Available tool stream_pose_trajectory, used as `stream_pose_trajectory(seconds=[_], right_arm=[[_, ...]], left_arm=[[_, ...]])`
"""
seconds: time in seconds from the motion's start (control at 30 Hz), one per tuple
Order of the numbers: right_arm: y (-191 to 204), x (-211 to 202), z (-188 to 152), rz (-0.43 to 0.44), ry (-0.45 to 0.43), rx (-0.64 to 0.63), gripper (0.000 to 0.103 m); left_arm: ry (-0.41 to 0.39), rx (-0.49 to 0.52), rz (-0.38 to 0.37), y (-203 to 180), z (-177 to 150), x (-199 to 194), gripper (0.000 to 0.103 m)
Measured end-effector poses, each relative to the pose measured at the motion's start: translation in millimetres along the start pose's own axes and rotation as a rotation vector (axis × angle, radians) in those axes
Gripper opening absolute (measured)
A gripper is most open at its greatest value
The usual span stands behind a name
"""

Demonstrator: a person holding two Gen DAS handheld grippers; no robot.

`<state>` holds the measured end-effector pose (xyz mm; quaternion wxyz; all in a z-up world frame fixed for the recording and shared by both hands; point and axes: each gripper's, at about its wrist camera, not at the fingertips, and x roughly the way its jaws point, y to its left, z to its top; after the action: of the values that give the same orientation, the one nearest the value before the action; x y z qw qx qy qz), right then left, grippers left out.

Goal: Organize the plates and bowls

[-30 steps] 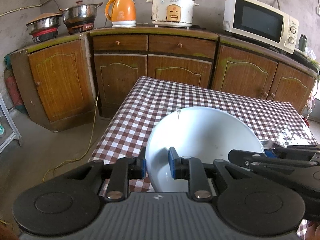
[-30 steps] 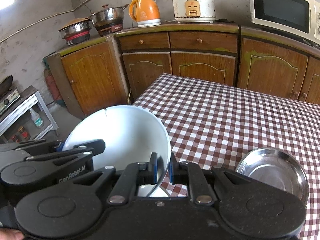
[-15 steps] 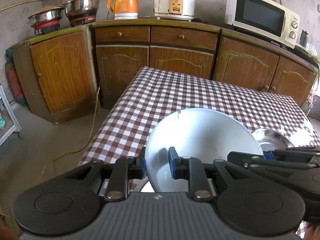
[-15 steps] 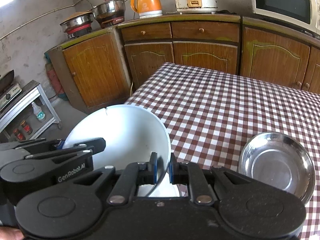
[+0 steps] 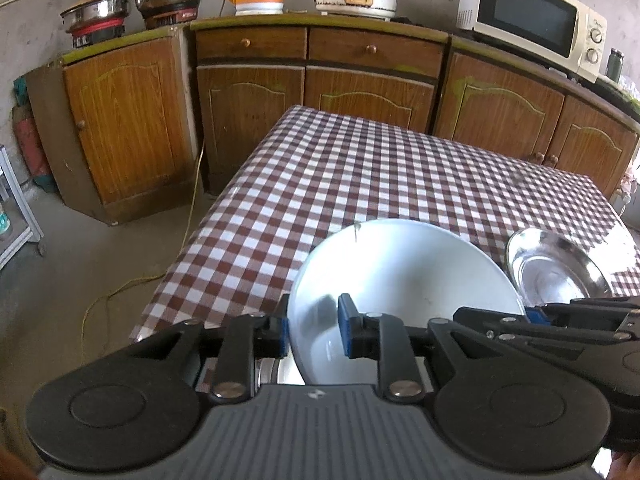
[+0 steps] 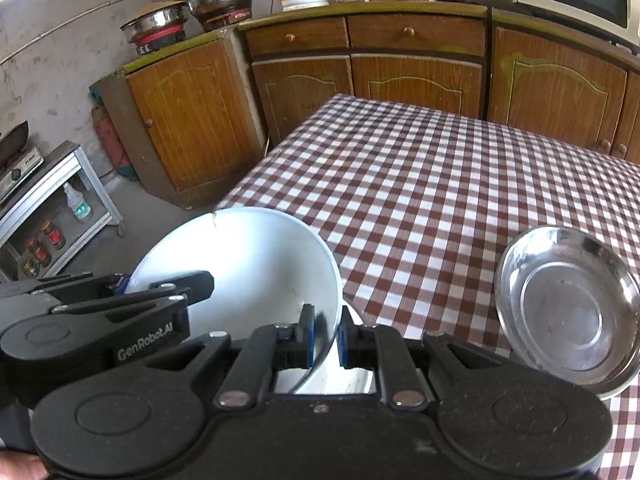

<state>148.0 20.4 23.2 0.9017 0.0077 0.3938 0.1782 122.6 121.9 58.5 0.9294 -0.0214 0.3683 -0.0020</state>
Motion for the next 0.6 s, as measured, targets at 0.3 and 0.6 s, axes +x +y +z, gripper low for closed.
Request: stream_pose_trajectory(seconds=[0.3, 0.6], right_arm=[[1, 8, -11, -0.002, 0.022, 0.0, 0.015], [1, 19, -19, -0.006, 0.046, -0.007, 0.016]], left_arm=[[0.018, 0.0, 0.001, 3, -12, 6, 0.023], [0.038, -0.007, -0.003, 5, -19, 14, 0.023]])
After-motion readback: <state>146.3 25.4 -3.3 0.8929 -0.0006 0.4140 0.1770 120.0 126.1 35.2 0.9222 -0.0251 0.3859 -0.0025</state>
